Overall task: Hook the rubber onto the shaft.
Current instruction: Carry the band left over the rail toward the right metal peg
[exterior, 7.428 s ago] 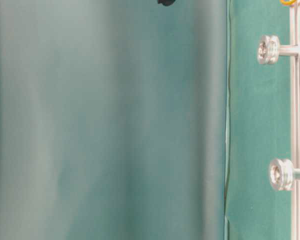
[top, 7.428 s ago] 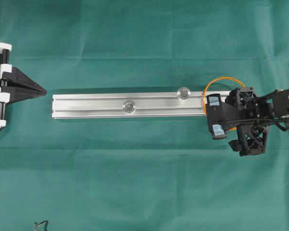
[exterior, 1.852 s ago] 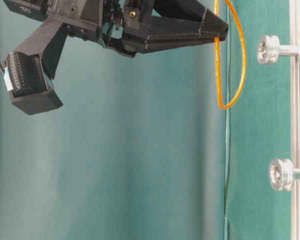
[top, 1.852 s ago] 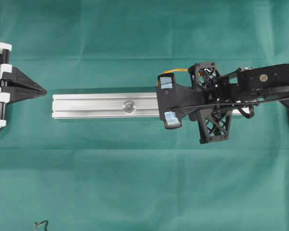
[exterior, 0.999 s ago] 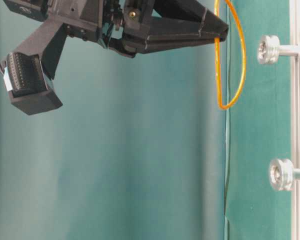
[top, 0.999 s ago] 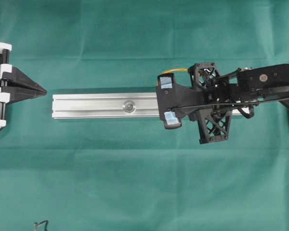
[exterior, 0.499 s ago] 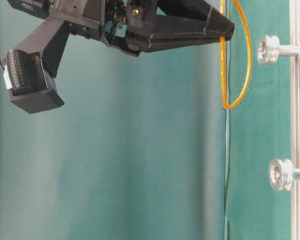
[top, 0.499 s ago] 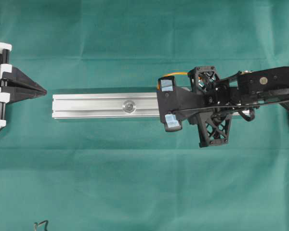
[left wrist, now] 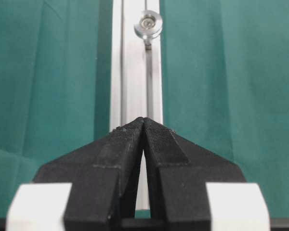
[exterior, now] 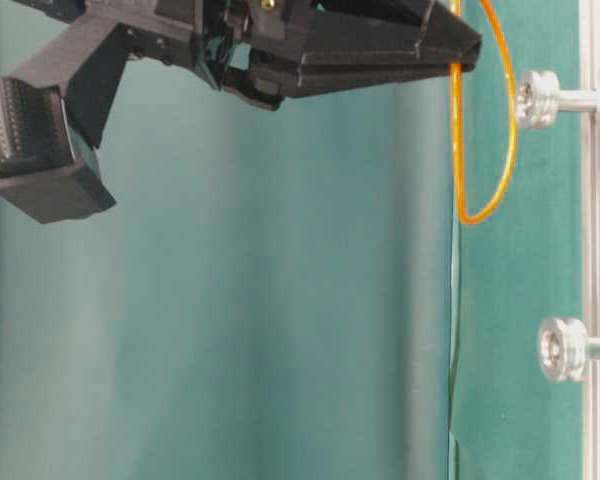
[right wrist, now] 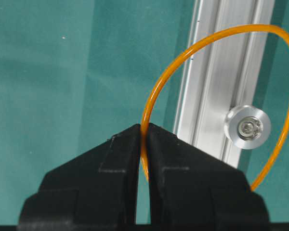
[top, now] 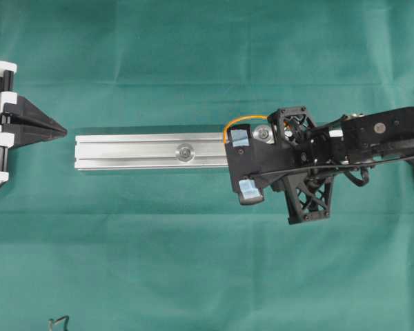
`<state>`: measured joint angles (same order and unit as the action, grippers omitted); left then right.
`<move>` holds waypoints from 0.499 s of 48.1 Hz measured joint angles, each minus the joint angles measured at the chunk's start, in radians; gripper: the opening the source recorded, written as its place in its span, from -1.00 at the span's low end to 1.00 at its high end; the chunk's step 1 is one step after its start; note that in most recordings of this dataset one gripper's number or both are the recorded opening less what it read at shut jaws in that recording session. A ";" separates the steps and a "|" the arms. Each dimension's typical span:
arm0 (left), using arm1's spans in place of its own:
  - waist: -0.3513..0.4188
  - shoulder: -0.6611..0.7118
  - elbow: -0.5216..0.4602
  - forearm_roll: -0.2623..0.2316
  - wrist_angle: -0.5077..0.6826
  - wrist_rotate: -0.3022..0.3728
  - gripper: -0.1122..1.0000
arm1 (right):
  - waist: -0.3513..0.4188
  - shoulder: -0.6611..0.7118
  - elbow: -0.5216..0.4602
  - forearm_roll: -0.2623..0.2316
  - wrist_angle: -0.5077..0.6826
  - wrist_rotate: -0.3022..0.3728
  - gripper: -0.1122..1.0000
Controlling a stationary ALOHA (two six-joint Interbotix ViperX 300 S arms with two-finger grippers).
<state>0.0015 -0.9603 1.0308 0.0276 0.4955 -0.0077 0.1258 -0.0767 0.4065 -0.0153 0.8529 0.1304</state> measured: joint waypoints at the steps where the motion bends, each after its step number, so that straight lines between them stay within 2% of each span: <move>1: 0.000 -0.002 0.000 0.000 0.000 0.000 -0.80 | 0.002 0.000 -0.002 0.002 0.000 0.000 -0.68; 24: 0.000 0.000 0.000 0.000 0.000 0.000 -0.80 | 0.035 0.002 -0.002 0.009 -0.012 0.000 -0.68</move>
<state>0.0015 -0.9603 1.0308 0.0276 0.4955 -0.0077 0.1611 -0.0752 0.4050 -0.0061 0.8406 0.1304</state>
